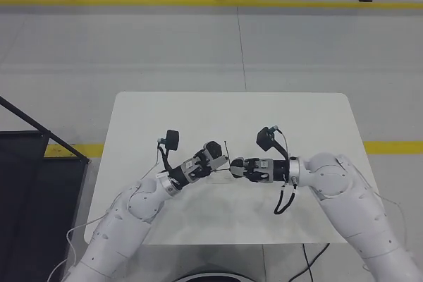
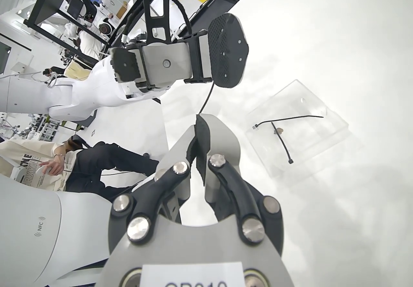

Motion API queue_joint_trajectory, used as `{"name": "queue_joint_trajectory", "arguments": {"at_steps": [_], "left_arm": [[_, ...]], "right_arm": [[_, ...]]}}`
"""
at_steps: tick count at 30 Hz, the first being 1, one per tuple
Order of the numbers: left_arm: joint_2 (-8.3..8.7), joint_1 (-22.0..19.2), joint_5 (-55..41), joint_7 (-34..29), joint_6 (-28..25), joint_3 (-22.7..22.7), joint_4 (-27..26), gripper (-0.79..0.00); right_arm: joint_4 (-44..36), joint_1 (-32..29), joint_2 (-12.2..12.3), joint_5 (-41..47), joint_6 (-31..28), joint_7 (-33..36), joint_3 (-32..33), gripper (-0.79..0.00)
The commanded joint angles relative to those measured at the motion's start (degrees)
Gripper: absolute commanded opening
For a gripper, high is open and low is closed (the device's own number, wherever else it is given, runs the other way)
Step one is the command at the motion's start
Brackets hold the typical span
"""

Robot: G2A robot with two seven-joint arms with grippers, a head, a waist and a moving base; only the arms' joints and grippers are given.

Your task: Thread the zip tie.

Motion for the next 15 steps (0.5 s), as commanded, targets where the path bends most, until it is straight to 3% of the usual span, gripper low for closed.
{"name": "queue_joint_trajectory", "arguments": {"at_steps": [1, 15], "left_arm": [[-0.13, -0.4, -0.1, 0.1, 0.0, 0.4, 0.5, -0.453], [-0.81, -2.3, -1.0, 0.0, -0.4, 1.8, 3.3, -0.471]], "right_arm": [[0.1, 0.1, 0.0, 0.1, -0.1, 0.1, -0.1, -0.785], [0.7, 0.6, 0.0, 0.5, -0.3, 0.5, -0.8, -0.785]]}}
